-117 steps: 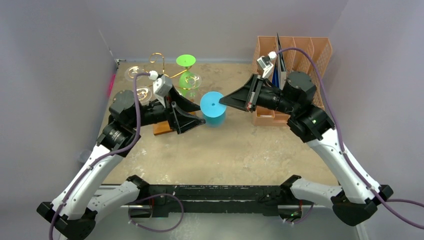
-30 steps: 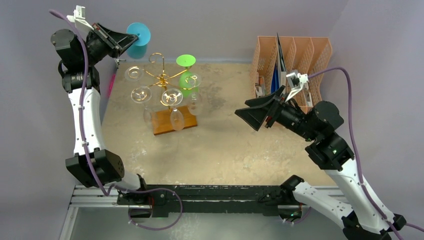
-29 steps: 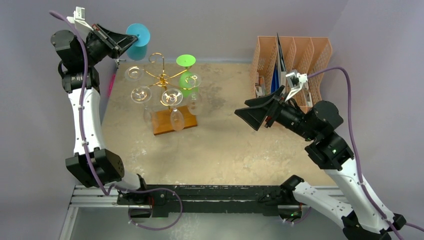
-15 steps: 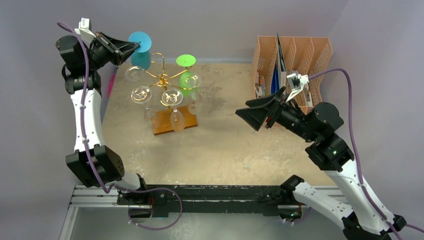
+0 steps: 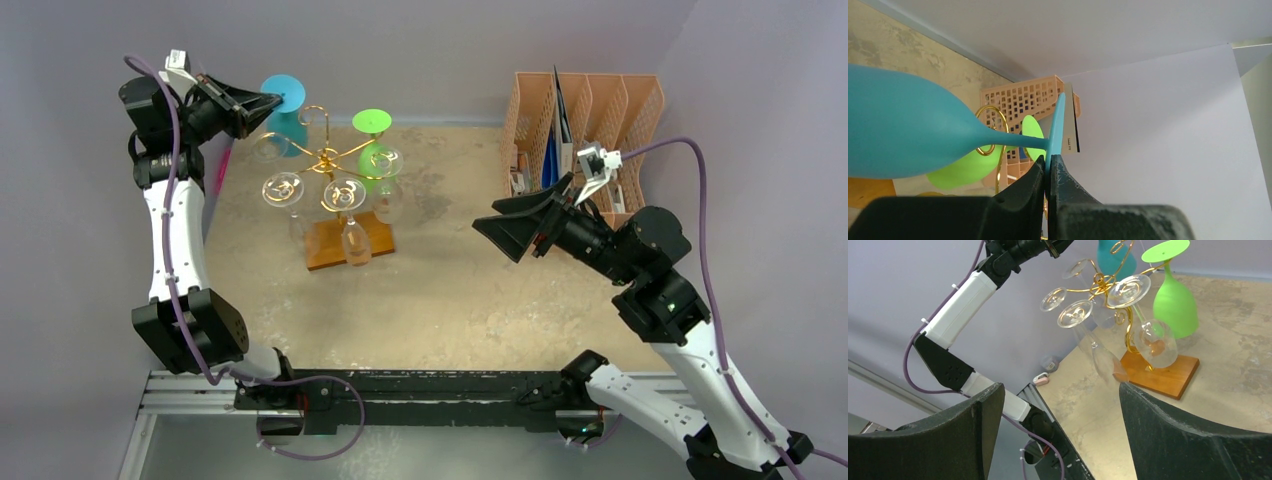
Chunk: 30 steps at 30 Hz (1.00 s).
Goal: Place the wine glass upside down on the wine glass rack
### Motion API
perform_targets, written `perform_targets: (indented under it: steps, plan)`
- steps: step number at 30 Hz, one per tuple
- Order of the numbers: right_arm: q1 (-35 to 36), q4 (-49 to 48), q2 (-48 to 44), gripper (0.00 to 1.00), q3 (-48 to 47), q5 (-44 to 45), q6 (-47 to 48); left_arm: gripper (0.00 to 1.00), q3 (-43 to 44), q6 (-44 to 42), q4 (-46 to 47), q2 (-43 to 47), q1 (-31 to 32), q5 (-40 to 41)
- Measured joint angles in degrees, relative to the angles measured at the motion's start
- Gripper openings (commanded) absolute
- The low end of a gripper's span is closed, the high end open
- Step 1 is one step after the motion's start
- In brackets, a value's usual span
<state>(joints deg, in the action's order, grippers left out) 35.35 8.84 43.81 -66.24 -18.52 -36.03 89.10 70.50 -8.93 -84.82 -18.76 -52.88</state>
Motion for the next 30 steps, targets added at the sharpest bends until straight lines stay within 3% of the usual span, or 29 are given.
perform_targets:
  steps: [12, 30]
  plan:
    - [0.0, -2.6, 0.1, 0.85, 0.1, -0.6, -1.0, 0.0, -0.6, -2.2, -6.9, 0.0, 0.0, -1.0]
    - [0.0, -2.6, 0.1, 0.85, 0.1, -0.7, -1.0, 0.0, -3.5, -0.5, -3.5, 0.3, 0.0, -5.9]
